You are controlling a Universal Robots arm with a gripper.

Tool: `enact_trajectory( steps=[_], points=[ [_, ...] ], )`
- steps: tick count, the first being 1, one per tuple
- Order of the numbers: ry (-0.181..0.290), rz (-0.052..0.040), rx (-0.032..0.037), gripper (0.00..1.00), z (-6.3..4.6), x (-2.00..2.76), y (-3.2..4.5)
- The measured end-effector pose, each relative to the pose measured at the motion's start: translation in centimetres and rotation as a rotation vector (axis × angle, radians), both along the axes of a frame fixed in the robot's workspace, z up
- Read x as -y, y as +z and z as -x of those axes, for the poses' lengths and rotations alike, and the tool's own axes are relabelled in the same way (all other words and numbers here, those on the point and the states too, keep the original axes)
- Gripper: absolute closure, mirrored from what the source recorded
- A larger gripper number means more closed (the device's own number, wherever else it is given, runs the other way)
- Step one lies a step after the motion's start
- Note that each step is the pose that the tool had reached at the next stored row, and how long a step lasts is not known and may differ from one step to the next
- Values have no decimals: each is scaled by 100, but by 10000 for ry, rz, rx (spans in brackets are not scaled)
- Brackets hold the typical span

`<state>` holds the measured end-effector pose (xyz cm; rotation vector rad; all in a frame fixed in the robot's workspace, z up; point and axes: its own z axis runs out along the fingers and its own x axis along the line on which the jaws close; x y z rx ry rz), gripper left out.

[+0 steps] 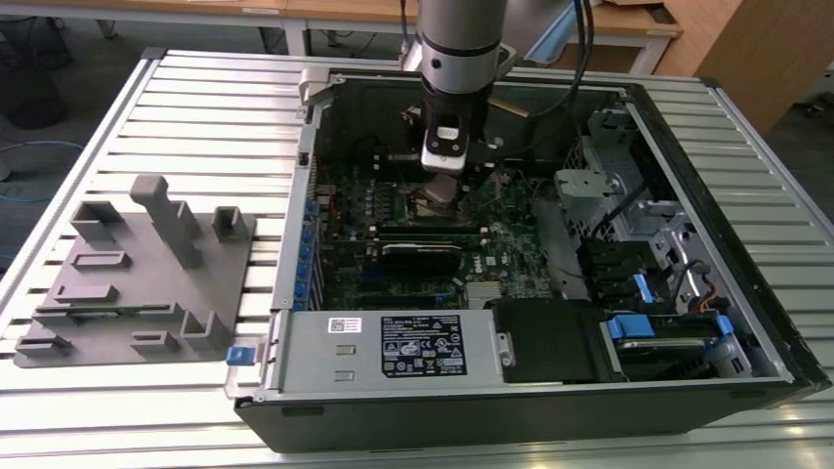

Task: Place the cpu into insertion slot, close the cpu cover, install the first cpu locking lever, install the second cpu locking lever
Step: 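Place the cpu into insertion slot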

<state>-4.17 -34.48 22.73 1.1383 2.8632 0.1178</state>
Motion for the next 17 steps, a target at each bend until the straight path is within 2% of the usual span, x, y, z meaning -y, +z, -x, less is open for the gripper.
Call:
enact_trajectory(
  steps=[10,13,17],
  points=[
    [-176,-1,1,46,0,0,-1],
    [-548,-2,1,46,0,-1,-2],
    [-1312,-2,1,46,0,0,-5]
  ],
)
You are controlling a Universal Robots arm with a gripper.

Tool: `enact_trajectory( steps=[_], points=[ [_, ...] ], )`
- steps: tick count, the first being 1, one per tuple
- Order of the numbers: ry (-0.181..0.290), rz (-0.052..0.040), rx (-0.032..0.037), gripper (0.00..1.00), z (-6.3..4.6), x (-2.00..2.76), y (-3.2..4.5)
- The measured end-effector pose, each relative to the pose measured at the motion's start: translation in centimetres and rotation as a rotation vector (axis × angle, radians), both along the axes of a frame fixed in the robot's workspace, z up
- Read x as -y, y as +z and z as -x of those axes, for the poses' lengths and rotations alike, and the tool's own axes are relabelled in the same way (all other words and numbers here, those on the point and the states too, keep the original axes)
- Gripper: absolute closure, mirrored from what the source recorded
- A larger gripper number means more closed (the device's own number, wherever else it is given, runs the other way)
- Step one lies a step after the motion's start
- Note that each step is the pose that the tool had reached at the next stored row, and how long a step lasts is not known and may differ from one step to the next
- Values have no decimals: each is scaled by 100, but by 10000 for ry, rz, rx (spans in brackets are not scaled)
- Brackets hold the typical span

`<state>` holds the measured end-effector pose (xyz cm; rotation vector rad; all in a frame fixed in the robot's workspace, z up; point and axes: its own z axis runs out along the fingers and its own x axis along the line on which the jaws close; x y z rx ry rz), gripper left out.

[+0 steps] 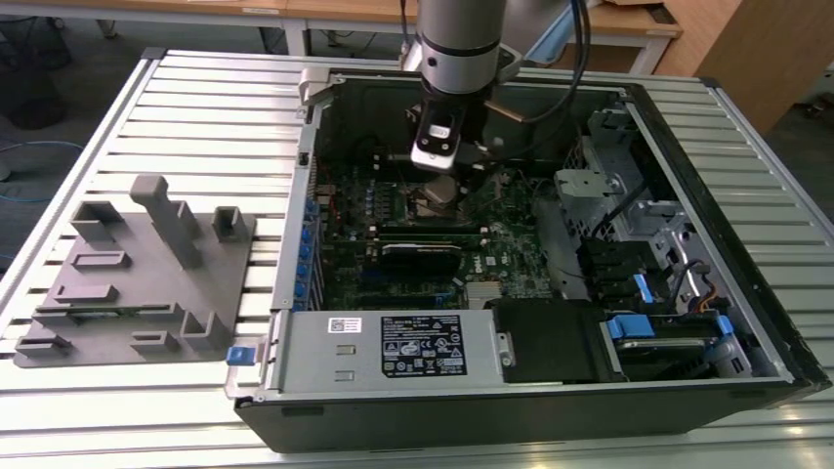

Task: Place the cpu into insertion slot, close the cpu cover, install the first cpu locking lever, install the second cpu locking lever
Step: 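Place the cpu into insertion slot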

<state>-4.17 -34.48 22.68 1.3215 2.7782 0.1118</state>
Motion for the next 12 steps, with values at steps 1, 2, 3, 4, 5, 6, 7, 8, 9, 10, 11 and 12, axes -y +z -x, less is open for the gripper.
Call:
enact_trajectory(
  steps=[1,2,3,4,5,6,7,8,9,10,11,12],
  points=[
    [-179,0,0,46,0,0,-1],
    [-345,1,-1,46,0,0,-1],
    [-384,2,-2,46,0,1,0],
    [-385,2,-1,46,0,1,0],
    [-386,1,-1,46,0,0,-1],
    [-387,0,-1,46,0,0,-1],
    [-388,0,0,46,0,0,-1],
    [-388,1,0,46,0,0,-1],
    [-388,1,-1,46,0,0,-1],
    [-388,1,0,46,0,0,-1],
    [-389,0,0,46,0,0,-1],
    [-389,1,0,46,0,0,-1]
  ],
)
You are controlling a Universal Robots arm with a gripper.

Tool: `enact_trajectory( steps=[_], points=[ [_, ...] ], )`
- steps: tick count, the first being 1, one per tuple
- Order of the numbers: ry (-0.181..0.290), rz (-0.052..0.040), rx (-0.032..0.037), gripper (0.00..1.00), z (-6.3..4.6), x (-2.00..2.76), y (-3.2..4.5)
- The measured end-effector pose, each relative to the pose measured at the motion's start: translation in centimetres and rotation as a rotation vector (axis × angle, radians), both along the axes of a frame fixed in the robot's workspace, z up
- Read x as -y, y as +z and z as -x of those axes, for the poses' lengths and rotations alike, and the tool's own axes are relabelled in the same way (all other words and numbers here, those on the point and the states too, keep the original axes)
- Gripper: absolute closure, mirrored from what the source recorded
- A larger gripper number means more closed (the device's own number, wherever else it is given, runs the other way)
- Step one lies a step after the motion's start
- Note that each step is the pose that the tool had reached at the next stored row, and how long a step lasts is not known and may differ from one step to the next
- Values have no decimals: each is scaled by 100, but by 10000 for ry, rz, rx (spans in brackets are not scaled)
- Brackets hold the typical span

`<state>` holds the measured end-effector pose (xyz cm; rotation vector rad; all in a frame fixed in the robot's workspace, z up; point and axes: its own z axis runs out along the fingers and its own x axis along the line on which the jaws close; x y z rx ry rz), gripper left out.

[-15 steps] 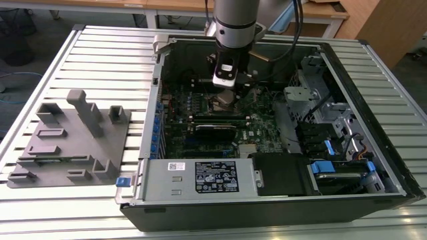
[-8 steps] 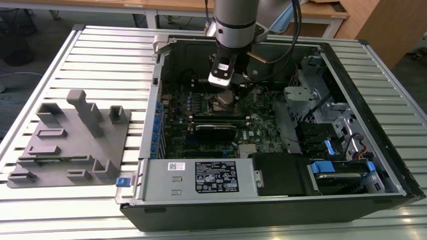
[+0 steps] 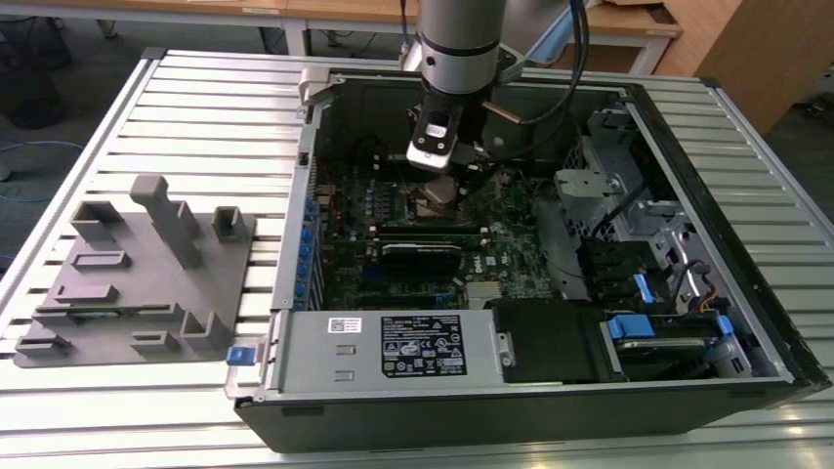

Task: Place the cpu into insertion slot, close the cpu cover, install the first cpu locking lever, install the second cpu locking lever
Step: 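Place the cpu into insertion slot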

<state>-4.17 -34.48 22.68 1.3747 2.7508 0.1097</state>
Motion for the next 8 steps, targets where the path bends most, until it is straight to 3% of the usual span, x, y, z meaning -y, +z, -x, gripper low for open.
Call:
enact_trajectory(
  steps=[4,8],
  points=[
    [-101,0,1,46,0,0,-1],
    [-663,1,0,46,0,0,-5]
  ],
)
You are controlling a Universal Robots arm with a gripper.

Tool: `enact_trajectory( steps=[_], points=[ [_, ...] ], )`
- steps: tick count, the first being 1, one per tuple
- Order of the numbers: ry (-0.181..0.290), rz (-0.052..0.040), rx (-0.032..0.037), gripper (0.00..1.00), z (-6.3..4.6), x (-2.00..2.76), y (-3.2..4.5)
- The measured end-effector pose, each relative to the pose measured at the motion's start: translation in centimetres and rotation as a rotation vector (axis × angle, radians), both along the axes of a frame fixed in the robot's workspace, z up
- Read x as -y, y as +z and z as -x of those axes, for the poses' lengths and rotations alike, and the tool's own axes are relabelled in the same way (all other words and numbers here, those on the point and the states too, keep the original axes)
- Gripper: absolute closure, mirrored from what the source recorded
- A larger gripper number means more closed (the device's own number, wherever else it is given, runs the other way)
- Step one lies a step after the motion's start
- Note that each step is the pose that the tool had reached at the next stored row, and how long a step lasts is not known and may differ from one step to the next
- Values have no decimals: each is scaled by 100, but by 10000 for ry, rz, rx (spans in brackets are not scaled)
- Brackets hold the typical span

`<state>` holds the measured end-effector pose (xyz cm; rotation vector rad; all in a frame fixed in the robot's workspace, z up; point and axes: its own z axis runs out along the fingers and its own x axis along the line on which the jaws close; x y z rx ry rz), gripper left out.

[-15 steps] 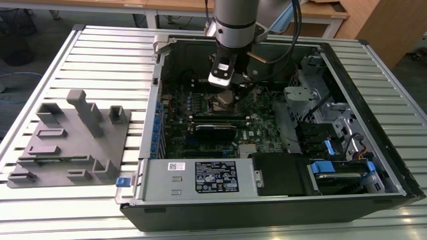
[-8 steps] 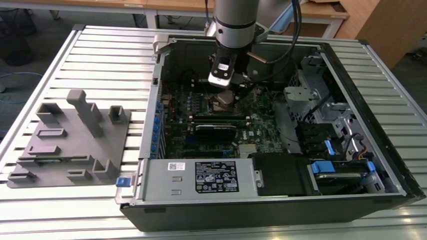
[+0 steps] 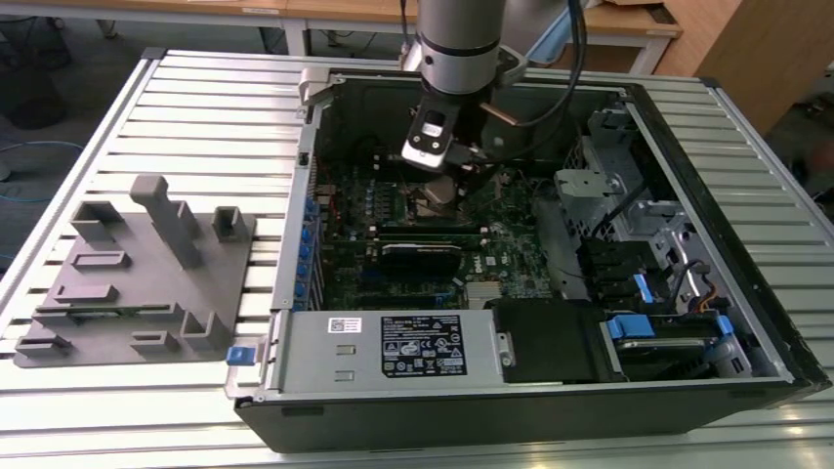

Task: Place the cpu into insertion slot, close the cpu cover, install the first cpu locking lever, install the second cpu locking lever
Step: 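Place the cpu into insertion slot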

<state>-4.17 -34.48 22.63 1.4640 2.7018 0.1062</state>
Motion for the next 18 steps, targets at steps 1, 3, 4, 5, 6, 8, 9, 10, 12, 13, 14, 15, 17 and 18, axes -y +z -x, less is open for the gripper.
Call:
enact_trajectory(
  steps=[1,3,4,5,6,8,9,10,12,13,14,15,17,18],
  points=[
    [-169,-1,0,46,0,0,-2],
    [-517,0,0,46,0,0,-5],
    [-700,0,0,46,0,0,-7],
    [-892,-1,0,46,0,0,-9],
    [-1071,-1,0,46,0,0,-10],
    [-1428,-1,0,46,0,0,-13],
    [-1605,-1,0,46,0,0,-14],
    [-1776,-1,0,46,0,0,-15],
    [-2112,-2,1,46,0,0,-16],
    [-2276,-3,1,46,0,0,-17],
    [-2438,-2,1,46,0,0,-17],
    [-2603,-1,1,46,0,0,-17],
    [-2909,-1,0,46,0,0,-17],
    [-3041,0,0,46,0,-1,-17]
  ],
)
